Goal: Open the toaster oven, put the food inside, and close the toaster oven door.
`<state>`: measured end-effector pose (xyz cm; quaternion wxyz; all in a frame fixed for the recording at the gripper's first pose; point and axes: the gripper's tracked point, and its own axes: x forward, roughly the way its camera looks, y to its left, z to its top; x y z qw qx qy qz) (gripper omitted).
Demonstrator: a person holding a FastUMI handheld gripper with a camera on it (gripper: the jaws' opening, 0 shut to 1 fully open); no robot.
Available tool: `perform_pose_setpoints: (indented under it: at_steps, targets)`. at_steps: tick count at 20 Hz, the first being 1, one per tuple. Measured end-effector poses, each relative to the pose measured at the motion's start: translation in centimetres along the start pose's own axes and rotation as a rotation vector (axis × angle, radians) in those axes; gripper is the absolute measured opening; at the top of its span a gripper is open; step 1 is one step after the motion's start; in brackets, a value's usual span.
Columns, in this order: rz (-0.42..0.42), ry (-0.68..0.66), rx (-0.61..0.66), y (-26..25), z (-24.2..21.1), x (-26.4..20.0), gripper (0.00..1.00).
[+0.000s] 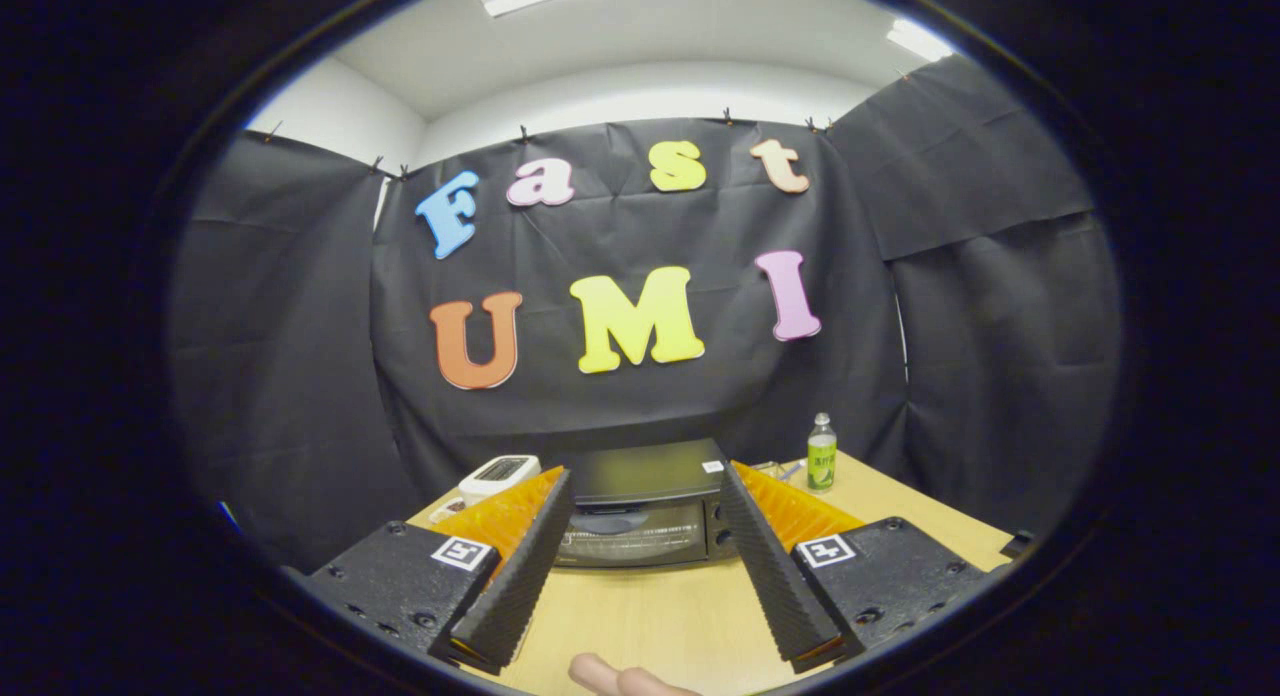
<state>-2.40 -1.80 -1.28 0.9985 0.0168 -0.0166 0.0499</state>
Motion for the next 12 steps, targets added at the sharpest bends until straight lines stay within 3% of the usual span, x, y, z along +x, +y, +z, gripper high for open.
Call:
perform_pose_setpoints:
  at_steps: [5, 12]
  targets:
    - [0.022, -0.016, -0.083, 2.4, 0.1, -0.4, 0.96]
    - [0.04, -0.016, -0.078, 4.3, 0.2, -0.9, 0.96]
